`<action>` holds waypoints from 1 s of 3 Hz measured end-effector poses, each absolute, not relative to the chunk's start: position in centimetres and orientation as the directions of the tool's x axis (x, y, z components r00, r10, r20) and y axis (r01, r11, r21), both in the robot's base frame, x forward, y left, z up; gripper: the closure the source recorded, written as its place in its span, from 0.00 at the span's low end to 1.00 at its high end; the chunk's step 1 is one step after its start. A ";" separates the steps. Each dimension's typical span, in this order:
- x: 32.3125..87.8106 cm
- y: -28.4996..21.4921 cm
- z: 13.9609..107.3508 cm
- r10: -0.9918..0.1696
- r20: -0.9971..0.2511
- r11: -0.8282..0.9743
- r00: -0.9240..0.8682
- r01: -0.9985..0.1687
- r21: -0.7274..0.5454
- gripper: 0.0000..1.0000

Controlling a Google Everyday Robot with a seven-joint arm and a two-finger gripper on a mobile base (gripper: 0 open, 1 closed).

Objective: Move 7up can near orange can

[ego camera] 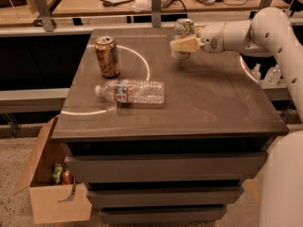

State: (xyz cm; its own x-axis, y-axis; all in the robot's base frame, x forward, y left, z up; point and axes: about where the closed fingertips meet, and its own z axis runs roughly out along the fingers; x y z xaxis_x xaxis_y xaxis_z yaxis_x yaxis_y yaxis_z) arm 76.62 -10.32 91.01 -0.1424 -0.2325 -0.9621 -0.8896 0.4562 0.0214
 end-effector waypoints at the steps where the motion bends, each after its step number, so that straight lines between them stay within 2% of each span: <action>1: 74.8 -6.6 90.6 -0.216 -0.970 0.382 -0.115 -0.924 0.024 1.00; 3: 72.8 -0.6 90.0 -0.218 -0.974 0.261 -0.055 -0.965 -0.004 1.00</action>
Offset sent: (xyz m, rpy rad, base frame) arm -0.0479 0.1037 -0.0077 0.0776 -0.0597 0.2271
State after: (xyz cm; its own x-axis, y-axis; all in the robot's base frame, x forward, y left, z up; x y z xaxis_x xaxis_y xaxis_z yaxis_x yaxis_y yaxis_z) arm 72.80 -0.64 90.00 -0.0552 -0.2183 -0.9743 -0.9654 0.2609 -0.0038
